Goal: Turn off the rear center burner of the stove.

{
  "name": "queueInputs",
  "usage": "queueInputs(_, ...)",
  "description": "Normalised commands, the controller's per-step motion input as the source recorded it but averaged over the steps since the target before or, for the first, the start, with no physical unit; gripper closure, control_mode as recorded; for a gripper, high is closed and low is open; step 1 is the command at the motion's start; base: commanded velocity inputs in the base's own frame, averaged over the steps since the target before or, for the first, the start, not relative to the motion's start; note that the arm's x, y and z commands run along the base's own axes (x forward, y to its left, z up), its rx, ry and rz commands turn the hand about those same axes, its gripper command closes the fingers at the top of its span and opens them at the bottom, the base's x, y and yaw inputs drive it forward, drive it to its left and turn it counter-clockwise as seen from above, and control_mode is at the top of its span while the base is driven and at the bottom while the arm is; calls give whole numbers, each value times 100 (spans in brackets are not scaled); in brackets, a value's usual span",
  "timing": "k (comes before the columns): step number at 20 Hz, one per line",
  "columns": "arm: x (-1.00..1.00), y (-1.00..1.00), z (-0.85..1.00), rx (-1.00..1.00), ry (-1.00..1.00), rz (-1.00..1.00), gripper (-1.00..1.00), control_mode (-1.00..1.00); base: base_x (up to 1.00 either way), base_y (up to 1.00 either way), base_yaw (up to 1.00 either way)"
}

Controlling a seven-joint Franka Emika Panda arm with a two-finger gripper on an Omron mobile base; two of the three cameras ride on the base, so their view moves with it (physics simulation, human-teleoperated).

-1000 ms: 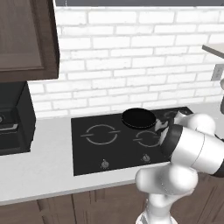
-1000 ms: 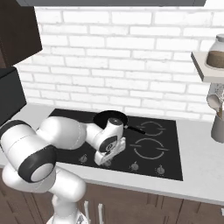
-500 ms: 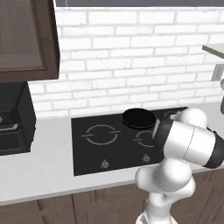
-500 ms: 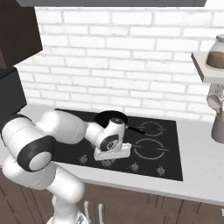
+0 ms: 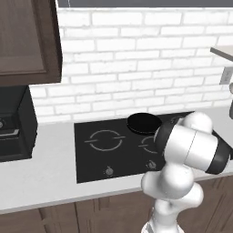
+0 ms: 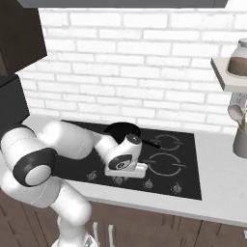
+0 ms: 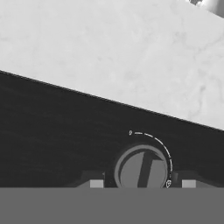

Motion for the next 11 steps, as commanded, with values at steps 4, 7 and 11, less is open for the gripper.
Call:
queueInputs(4,0,0,-44,0,2,-100,100,-100,0,0,0)
queueInputs(7,-3,-16,-2,1,10,-10,100,-100,0,0,0)
queueInputs(11,0,0,0,0,0,0,100,-100,0,0,0)
